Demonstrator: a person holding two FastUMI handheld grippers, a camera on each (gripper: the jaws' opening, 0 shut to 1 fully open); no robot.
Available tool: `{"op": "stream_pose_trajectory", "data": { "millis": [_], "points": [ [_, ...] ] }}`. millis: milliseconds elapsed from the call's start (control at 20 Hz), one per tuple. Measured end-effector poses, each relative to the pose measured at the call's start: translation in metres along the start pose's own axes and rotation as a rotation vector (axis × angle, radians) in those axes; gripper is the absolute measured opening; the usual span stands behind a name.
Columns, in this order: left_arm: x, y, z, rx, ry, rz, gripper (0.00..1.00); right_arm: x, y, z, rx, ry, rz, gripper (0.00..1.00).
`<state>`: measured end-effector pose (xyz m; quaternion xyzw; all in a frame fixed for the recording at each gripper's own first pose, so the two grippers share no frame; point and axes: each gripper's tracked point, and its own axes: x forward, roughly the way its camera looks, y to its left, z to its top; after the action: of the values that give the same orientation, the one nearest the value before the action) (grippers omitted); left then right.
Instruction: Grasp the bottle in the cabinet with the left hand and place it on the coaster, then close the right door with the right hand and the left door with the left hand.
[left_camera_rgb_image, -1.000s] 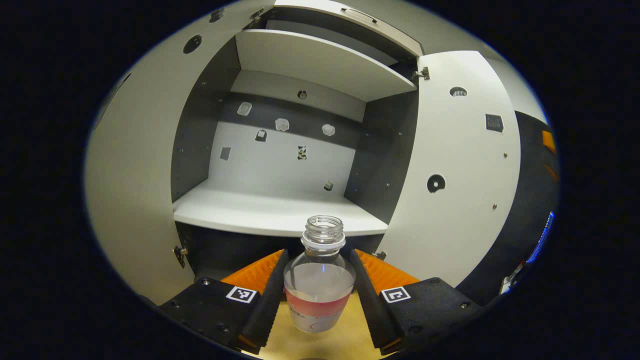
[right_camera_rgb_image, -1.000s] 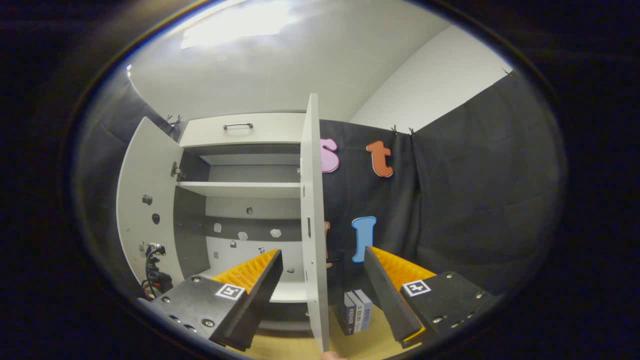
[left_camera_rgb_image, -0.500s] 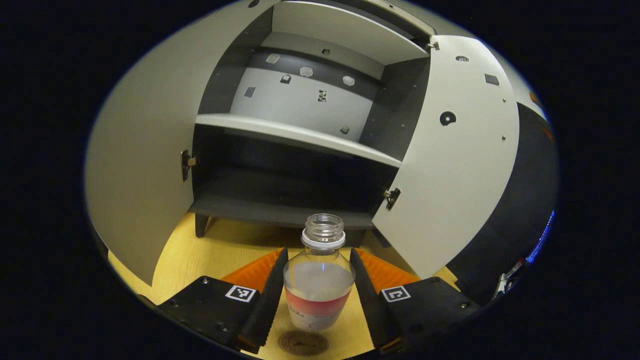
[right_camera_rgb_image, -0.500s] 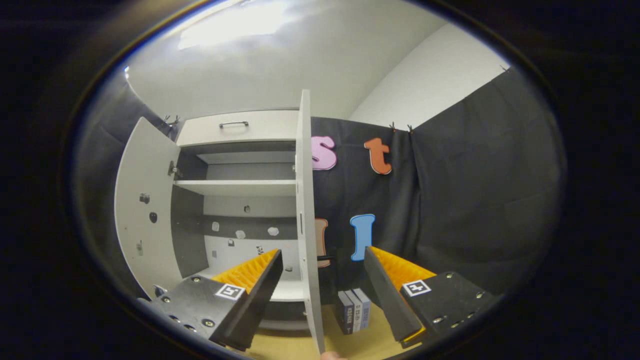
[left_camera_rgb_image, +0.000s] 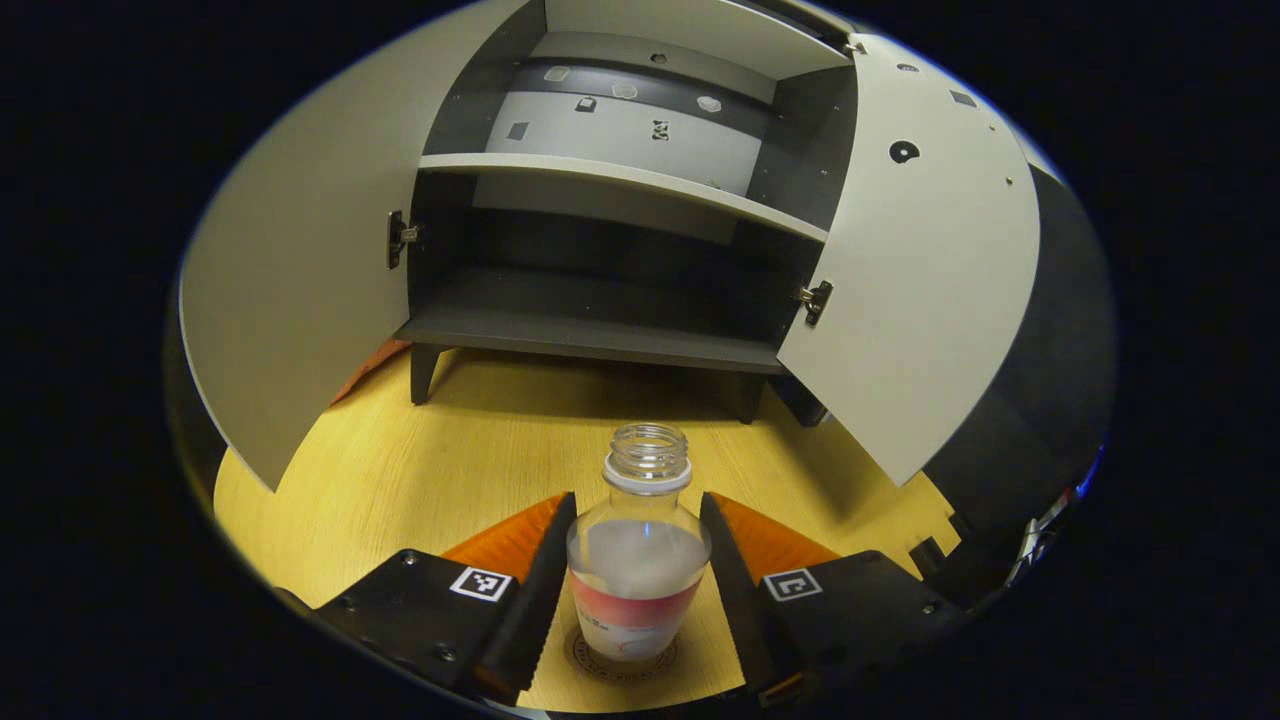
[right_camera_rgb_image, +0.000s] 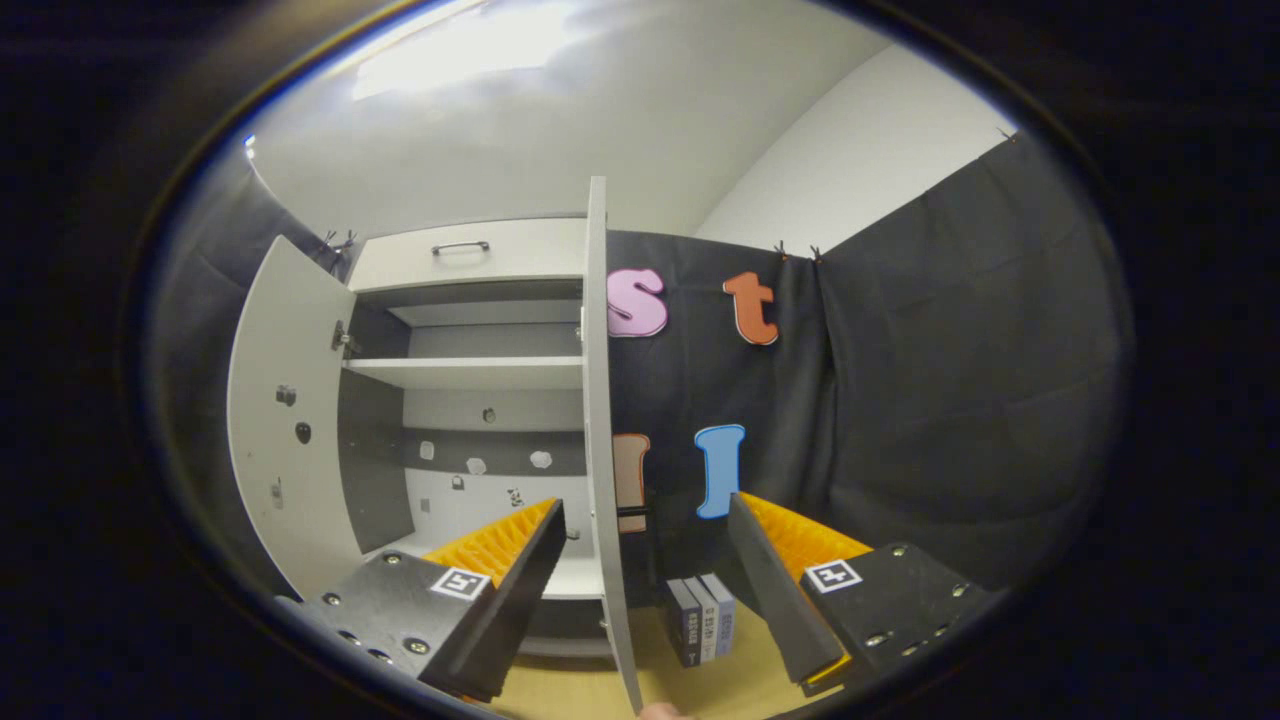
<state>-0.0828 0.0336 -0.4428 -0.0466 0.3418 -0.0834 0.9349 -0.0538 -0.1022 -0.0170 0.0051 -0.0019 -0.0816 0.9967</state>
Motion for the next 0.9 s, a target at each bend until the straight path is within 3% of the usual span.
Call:
{"op": "stream_pose_trajectory", "data": {
  "millis": [50, 600, 650, 700, 900],
  "points": [
    [0.001, 0.001, -0.003, -0.004, 0.004, 0.007, 0.76, 0.0, 0.0, 0.0, -0.001, 0.0, 0.002, 0.98],
    [-0.015, -0.009, -0.024, 0.022, 0.002, 0.017, 0.81, 0.002, 0.006, -0.004, -0.021, 0.009, 0.037, 0.98],
    [-0.018, -0.011, -0.025, 0.027, 0.01, 0.012, 0.79, 0.003, 0.006, -0.006, -0.021, 0.013, 0.038, 0.94],
    [-0.02, -0.013, -0.026, 0.028, 0.014, 0.008, 0.79, 0.003, 0.006, -0.007, -0.02, 0.016, 0.04, 0.98],
    [-0.024, -0.015, -0.025, 0.028, 0.026, 0.009, 0.78, 0.006, 0.007, -0.013, -0.008, 0.029, 0.045, 0.98]
  ]
}}
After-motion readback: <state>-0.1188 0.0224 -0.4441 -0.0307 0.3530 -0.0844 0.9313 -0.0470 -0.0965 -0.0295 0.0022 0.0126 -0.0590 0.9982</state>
